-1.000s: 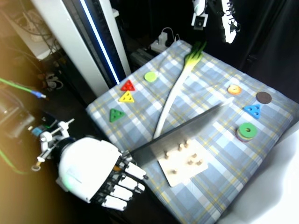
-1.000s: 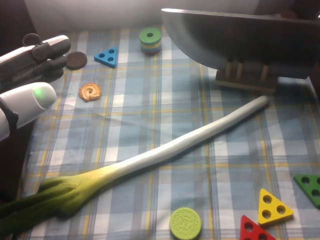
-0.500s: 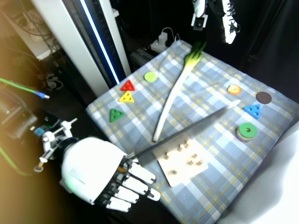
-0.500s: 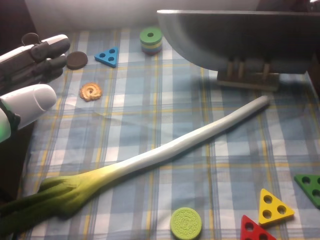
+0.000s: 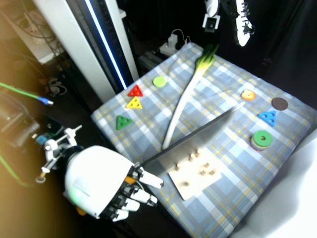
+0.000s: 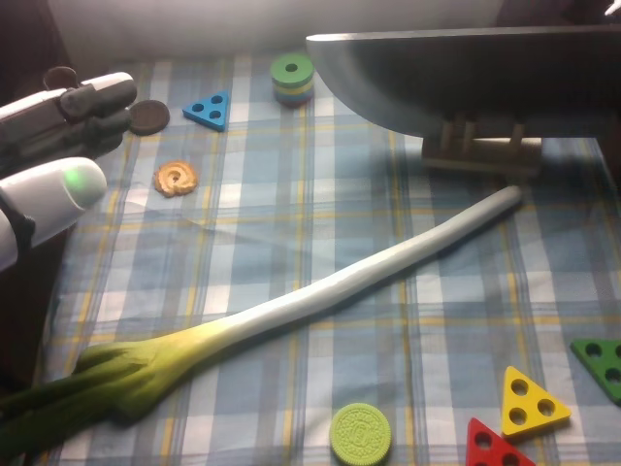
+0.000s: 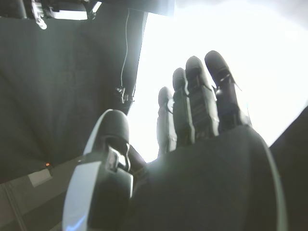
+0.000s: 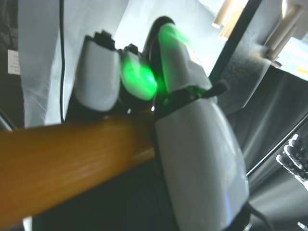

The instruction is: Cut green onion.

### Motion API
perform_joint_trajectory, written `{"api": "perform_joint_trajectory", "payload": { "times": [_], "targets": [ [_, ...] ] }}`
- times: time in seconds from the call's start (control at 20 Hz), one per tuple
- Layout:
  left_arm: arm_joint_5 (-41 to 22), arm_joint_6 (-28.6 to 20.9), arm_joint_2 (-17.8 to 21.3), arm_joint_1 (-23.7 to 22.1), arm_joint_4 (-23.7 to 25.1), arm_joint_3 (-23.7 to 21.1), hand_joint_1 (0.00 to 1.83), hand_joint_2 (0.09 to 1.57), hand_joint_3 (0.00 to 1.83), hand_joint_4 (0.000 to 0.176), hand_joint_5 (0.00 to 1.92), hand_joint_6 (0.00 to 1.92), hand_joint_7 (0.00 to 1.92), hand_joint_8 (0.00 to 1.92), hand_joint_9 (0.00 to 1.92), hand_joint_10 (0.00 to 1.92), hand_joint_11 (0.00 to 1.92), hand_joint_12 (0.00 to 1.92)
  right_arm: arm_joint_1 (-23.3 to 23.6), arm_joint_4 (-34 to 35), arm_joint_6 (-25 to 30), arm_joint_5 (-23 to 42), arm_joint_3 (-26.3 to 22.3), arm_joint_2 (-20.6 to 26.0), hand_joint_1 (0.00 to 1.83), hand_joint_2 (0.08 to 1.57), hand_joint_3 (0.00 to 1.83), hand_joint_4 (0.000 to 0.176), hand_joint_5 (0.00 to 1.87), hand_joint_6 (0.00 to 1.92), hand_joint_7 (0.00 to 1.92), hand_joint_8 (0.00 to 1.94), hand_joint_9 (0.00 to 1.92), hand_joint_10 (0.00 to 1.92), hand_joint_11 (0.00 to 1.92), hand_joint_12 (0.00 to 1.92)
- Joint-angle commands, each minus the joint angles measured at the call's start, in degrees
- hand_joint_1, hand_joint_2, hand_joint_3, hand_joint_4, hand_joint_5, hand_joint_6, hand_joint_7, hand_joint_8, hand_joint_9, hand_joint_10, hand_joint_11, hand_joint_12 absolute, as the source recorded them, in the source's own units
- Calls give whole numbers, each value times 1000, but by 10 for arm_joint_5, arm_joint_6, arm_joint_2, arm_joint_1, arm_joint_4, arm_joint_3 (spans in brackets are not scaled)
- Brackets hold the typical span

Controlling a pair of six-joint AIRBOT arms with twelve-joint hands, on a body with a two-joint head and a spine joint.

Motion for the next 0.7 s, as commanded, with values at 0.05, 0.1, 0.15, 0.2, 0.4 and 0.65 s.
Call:
{"api": "perform_joint_trajectory", "payload": {
  "times": [0.05, 0.1, 0.15, 0.2, 0.4, 0.65],
  "targets": [
    [-75, -5, -2, -5, -2, 3, 367, 1425, 0, 108, 351, 2, 401, 3, 397, 9, 0, 794, 13, 2, -2, 99, -6, 12, 1443, 1239, 8, 176, 947, 1921, 1263, 1941, 1456, 1921, 1517, 1921],
    [-74, -5, -2, -5, -2, 3, 330, 1418, 0, 99, 377, 4, 483, 11, 466, 16, 0, 927, 16, -1, -2, 109, -10, 15, 1443, 1251, 7, 176, 891, 1921, 1239, 1941, 1436, 1921, 1497, 1921],
    [-74, -5, -2, -5, -2, 3, 330, 1418, 0, 99, 377, 4, 483, 11, 466, 16, 0, 927, 22, -5, -2, 117, -14, 18, 1443, 1251, 7, 176, 891, 1921, 1239, 1941, 1436, 1921, 1497, 1921],
    [-73, -5, -2, -5, -2, 3, 324, 1418, 1, 94, 382, 4, 495, 11, 473, 15, 0, 945, 28, -10, -2, 122, -16, 21, 1429, 1260, 7, 176, 879, 1921, 1232, 1941, 1417, 1921, 1484, 1921],
    [-69, -5, -2, -5, 2, 4, 382, 1402, 0, 99, 376, 0, 422, 2, 444, 2, 0, 834, 55, -27, -2, 146, -28, 31, 1342, 1291, 8, 176, 910, 1921, 1230, 1941, 1399, 1921, 1359, 1921],
    [-52, -5, -2, -8, 9, 6, 240, 1433, 6, 112, 343, 1, 380, 2, 399, 1, 0, 773, 55, -37, -2, 201, -60, 48, 1327, 1271, 0, 176, 945, 1921, 1234, 1941, 1436, 1921, 1516, 1921]
  ]
}}
